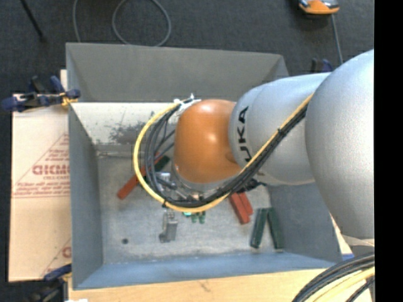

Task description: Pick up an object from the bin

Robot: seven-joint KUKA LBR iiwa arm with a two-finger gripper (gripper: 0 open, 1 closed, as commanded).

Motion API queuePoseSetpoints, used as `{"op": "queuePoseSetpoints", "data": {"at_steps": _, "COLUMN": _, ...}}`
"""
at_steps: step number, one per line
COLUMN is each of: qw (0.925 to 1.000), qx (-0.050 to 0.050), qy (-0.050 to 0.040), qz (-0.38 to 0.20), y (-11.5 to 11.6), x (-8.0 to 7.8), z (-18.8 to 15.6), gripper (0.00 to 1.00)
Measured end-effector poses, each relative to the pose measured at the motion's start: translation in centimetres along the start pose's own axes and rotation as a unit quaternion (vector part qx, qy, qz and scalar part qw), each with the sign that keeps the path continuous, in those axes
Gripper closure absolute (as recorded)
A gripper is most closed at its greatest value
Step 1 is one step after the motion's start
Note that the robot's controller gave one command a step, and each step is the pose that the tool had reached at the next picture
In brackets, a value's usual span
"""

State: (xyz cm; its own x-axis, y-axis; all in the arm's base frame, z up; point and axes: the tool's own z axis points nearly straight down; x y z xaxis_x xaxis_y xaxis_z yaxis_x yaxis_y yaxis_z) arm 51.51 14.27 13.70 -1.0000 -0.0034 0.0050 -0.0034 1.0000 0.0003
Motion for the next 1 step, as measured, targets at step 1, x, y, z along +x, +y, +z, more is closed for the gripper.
{"op": "queuePoseSetpoints", "data": {"at_steps": 1, "qw": 0.9987, "qx": 0.002, "qy": -0.0059, "qz": -0.051, "y": -7.92, "x": -2.52, "z": -2.41, "gripper": 0.00}}
